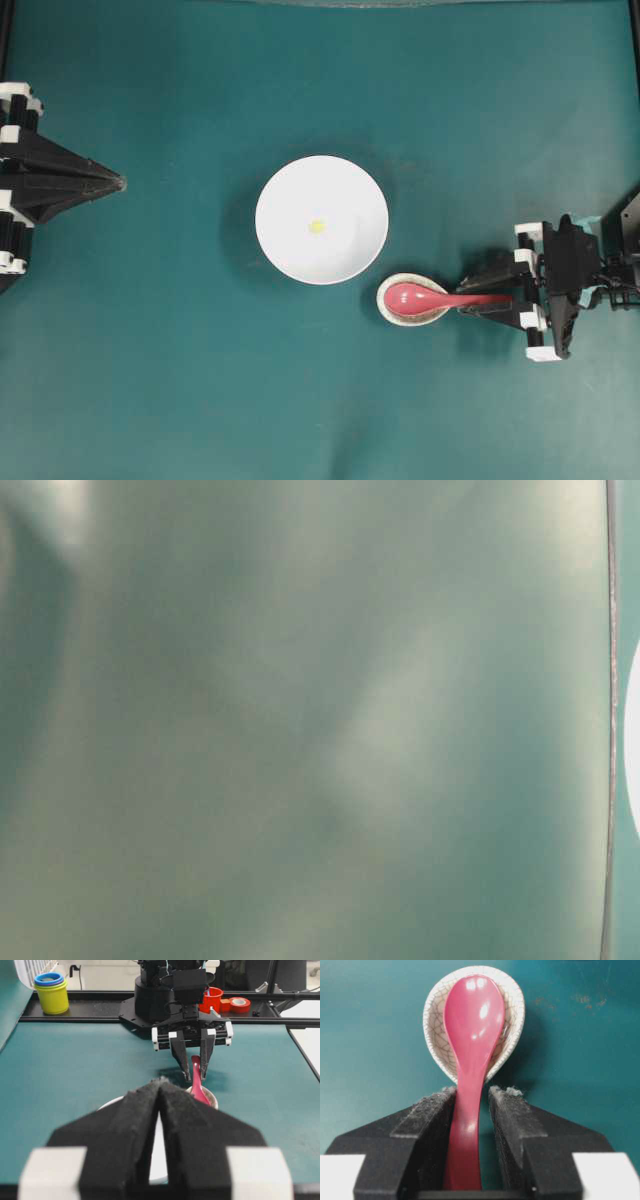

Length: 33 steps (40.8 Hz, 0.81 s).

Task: Scoop the yellow hexagonal prism block from the bowl with a spoon using the right arm.
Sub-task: 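Close the right gripper on the pink spoon handle, then lift the spoon off the rest and carry it over the bowl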

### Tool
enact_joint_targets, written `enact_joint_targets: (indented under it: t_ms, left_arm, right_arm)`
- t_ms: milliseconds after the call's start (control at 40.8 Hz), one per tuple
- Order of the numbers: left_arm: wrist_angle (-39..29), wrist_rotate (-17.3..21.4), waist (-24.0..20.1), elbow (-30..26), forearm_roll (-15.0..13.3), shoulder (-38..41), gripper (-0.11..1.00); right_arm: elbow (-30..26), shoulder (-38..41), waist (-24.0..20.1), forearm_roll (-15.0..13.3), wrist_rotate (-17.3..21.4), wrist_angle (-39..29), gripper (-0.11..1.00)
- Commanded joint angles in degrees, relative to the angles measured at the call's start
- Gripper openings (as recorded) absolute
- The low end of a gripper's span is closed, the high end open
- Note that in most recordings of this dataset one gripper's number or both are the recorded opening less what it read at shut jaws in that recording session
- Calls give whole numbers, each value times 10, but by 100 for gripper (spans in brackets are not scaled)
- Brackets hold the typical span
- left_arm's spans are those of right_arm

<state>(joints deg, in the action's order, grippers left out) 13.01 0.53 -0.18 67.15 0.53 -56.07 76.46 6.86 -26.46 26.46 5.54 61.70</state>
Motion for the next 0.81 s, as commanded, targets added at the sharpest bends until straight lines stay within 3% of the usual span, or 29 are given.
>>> enact_joint_targets:
  t_ms: [0,367,563,784]
  left_arm:
    - [6,1,2,-12,2,4,5]
    - [6,2,2,-12,3,4,5]
    - [3,2,2,-12,3,4,5]
    - [3,2,2,-12,2,4,5]
  right_arm:
    - [-4,-4,-2,2,-2,4,40]
    - [-4,-4,1,3,-2,10,39]
    - [-10,-4,2,3,-4,15,24]
    - [-20,-29,4,3,-27,12,23]
